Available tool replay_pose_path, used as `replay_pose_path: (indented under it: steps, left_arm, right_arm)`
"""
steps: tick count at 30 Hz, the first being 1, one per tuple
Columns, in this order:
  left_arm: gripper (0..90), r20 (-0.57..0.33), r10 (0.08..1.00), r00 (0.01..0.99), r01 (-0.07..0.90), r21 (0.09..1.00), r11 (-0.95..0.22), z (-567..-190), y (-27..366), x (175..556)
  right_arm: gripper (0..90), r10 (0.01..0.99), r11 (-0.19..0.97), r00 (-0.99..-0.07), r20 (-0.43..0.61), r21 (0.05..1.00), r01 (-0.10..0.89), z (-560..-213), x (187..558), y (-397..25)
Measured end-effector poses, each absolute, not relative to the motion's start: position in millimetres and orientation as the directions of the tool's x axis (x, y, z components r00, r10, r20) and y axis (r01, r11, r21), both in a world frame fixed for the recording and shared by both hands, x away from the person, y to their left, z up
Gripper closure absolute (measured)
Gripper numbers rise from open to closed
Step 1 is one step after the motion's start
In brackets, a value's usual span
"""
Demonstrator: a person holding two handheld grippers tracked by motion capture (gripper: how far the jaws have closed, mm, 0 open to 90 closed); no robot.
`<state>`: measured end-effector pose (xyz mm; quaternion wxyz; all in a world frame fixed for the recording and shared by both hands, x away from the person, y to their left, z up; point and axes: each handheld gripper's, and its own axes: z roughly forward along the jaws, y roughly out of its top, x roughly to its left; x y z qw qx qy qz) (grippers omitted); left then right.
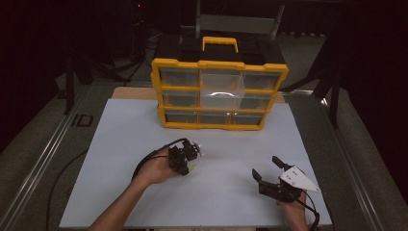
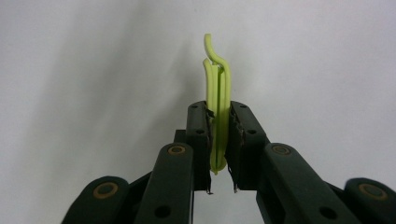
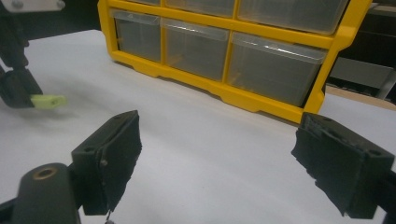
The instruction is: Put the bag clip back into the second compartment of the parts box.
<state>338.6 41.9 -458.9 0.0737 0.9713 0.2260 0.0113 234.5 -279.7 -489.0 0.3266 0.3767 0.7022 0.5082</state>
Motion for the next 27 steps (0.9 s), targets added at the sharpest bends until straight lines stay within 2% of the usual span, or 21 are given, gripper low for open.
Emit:
replay_pose_path:
  steps: [27]
  left_arm:
    - [80.6,-0.004,0.421,0.907,0.413,0.213,-0.886,-423,44,347]
  right_arm:
    - [14.2,0.859,0.198,-0.507,-0.073,0.960,0.198,-489,235,-279]
